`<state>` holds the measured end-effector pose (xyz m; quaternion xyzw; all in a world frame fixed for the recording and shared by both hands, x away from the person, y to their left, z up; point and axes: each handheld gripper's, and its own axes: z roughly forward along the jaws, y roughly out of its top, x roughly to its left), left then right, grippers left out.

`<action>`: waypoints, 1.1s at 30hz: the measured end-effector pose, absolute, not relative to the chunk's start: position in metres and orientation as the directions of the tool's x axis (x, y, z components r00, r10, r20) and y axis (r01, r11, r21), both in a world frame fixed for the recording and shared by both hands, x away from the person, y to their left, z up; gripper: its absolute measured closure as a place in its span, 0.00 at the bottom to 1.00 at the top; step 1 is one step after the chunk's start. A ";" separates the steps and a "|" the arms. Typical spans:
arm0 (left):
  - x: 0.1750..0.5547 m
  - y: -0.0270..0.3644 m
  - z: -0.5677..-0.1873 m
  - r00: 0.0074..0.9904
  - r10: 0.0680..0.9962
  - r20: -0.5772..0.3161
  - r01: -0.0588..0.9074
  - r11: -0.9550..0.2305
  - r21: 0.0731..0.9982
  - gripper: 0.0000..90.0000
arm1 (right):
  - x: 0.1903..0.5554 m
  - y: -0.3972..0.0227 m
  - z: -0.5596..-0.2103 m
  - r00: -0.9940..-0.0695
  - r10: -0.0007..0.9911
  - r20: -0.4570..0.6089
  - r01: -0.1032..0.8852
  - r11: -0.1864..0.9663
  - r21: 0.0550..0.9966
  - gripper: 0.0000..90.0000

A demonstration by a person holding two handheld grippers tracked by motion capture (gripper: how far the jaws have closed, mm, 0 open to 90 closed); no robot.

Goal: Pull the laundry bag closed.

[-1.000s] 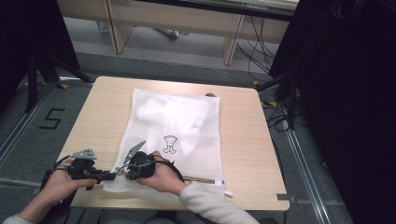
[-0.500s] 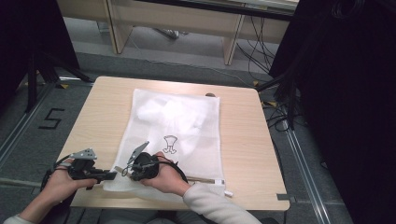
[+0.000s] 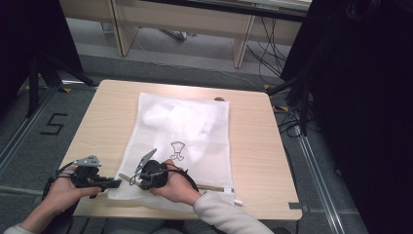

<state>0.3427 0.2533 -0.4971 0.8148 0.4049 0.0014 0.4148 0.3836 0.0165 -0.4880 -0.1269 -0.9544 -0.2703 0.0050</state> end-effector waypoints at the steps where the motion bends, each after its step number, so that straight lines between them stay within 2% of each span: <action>1: 0.342 0.253 -0.497 0.672 0.664 -0.327 0.655 -0.329 0.680 0.95 | 0.383 0.015 -0.488 -0.965 0.248 0.090 0.258 0.818 0.514 0.92; 15: 0.342 0.253 -0.498 0.672 0.667 -0.322 0.651 -0.325 0.685 0.95 | 0.383 0.005 -0.486 -0.961 0.260 0.095 0.271 0.816 0.510 0.92; 18: 0.343 0.254 -0.498 0.673 0.662 -0.329 0.658 -0.333 0.675 0.95 | 0.385 0.004 -0.486 -0.968 0.236 0.087 0.247 0.822 0.513 0.92; 33: 0.343 0.254 -0.498 0.670 0.669 -0.322 0.659 -0.336 0.672 0.95 | 0.385 -0.009 -0.482 -0.960 0.267 0.087 0.274 0.824 0.496 0.91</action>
